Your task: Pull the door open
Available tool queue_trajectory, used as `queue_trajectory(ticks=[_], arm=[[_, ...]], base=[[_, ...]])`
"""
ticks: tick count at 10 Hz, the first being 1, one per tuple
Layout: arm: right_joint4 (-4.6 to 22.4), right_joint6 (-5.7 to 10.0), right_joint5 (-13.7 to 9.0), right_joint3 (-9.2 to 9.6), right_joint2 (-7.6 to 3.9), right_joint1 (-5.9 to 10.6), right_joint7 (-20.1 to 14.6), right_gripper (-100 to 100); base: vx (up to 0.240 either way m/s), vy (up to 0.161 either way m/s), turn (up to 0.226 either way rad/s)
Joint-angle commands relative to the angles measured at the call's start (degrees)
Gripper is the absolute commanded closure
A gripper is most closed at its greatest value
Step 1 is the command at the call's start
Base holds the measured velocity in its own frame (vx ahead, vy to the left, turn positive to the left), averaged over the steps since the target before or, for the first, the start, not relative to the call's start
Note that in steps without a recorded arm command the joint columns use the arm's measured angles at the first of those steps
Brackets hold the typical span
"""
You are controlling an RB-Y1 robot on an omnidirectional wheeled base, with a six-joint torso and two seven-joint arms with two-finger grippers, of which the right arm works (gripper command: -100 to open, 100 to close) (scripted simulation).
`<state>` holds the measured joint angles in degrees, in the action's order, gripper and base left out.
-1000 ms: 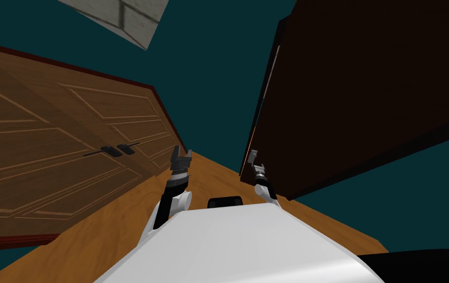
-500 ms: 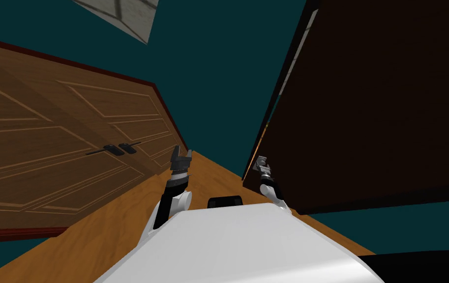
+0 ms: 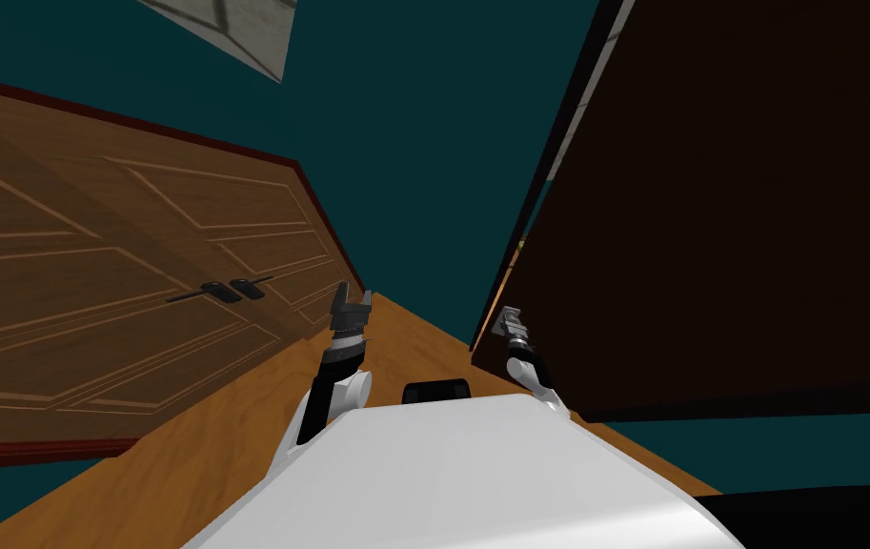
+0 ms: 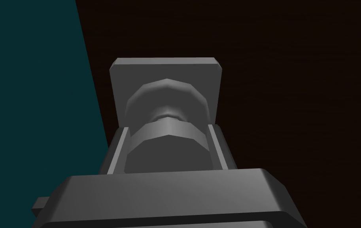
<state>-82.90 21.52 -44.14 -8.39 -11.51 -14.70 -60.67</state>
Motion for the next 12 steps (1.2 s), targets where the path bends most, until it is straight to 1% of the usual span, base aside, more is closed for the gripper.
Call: queue_trajectory(ticks=[1, 3, 4, 7, 8, 9, 12], arm=[[-0.08, 0.01, 0.0, 0.13, 0.1, 0.03, -0.04, 100], [-0.08, 0.01, 0.0, 0.13, 0.1, 0.03, -0.04, 100], [-0.17, -0.03, -0.01, 0.84, -0.69, -0.4, -0.82, 100], [-0.68, 0.17, 0.01, 2.35, -2.2, -1.02, -2.41, 100], [-0.88, 0.25, 0.01, 2.93, -2.78, -1.26, -3.02, 100], [-1.18, 0.36, 0.02, 3.81, -3.65, -1.63, -3.94, 100], [-1.82, 0.61, 0.04, 5.7, -5.54, -2.41, -5.92, 100]], base=[[-0.017, 0.004, 0.004], [-0.003, 0.002, -0.002], [-0.14, -0.012, 0.103], [-0.214, -0.031, 0.134], [-0.237, -0.022, 0.13], [-0.253, -0.023, 0.169], [-0.267, -0.042, 0.156]])
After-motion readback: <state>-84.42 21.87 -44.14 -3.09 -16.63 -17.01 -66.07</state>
